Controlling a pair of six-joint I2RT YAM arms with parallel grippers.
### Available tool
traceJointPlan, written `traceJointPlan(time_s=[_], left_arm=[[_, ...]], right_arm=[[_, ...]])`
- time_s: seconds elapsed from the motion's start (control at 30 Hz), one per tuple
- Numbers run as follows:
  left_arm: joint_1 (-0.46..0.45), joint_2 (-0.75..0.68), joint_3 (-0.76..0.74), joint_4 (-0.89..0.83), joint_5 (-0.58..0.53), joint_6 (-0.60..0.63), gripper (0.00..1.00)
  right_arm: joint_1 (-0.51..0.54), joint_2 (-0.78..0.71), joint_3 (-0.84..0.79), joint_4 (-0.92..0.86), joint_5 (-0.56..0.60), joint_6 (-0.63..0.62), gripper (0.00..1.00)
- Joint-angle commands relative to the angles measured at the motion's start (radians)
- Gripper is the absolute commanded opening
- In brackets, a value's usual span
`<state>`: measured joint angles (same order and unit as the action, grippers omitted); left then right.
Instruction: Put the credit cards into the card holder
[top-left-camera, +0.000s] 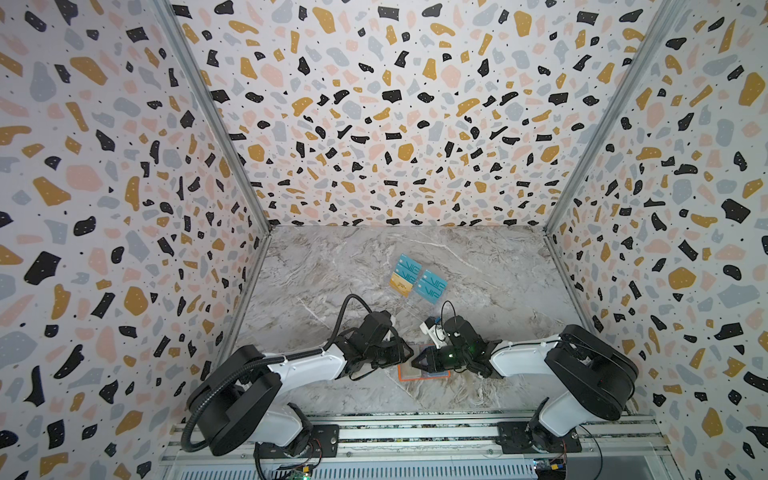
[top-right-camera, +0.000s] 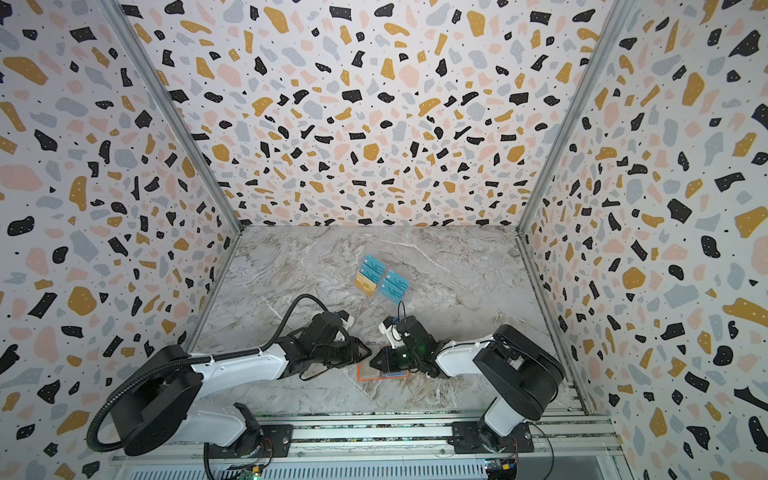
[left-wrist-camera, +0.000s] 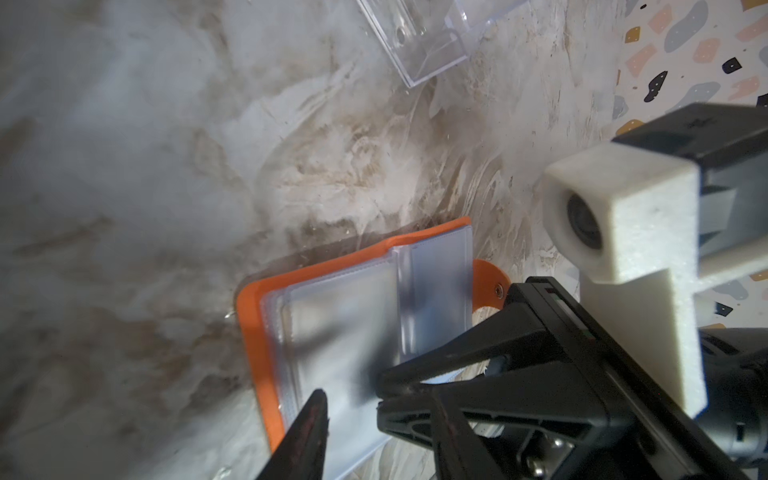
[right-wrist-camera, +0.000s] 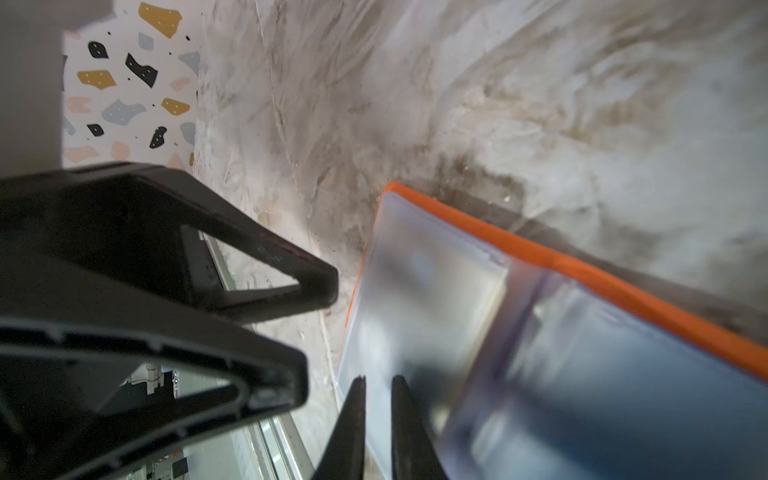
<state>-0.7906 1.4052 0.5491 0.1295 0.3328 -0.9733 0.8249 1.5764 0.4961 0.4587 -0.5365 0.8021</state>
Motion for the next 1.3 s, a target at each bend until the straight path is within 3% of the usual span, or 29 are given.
traceJointPlan(time_s=[0.0, 0.37, 0.57, 0.83, 1.03, 1.27], left_arm=[[-0.014, 0.013, -0.011, 0.096, -0.005, -0.056, 0.41], [-0.013, 0.058, -0.06, 0.16, 0.01, -0.073, 0.4], [-0.013, 0.066, -0.051, 0.044, -0.021, -0.009, 0.39], [-0.007, 0.069, -0.028, -0.023, -0.048, 0.05, 0.39], [0.013, 0.058, 0.035, -0.049, -0.042, 0.082, 0.42], [0.049, -0.053, 0.043, -0.09, -0.05, 0.079, 0.42]], right_arm=[[0.003, -0.049, -0.003, 0.034, 0.031, 0.03, 0.15], [-0.095, -0.211, 0.019, -0.113, 0.046, -0.03, 0.16], [-0.152, -0.2, 0.103, -0.22, 0.041, -0.117, 0.16], [-0.167, -0.096, 0.28, -0.307, 0.062, -0.235, 0.16], [-0.184, 0.066, 0.52, -0.402, 0.097, -0.367, 0.17], [-0.204, 0.248, 0.8, -0.527, 0.143, -0.472, 0.22]])
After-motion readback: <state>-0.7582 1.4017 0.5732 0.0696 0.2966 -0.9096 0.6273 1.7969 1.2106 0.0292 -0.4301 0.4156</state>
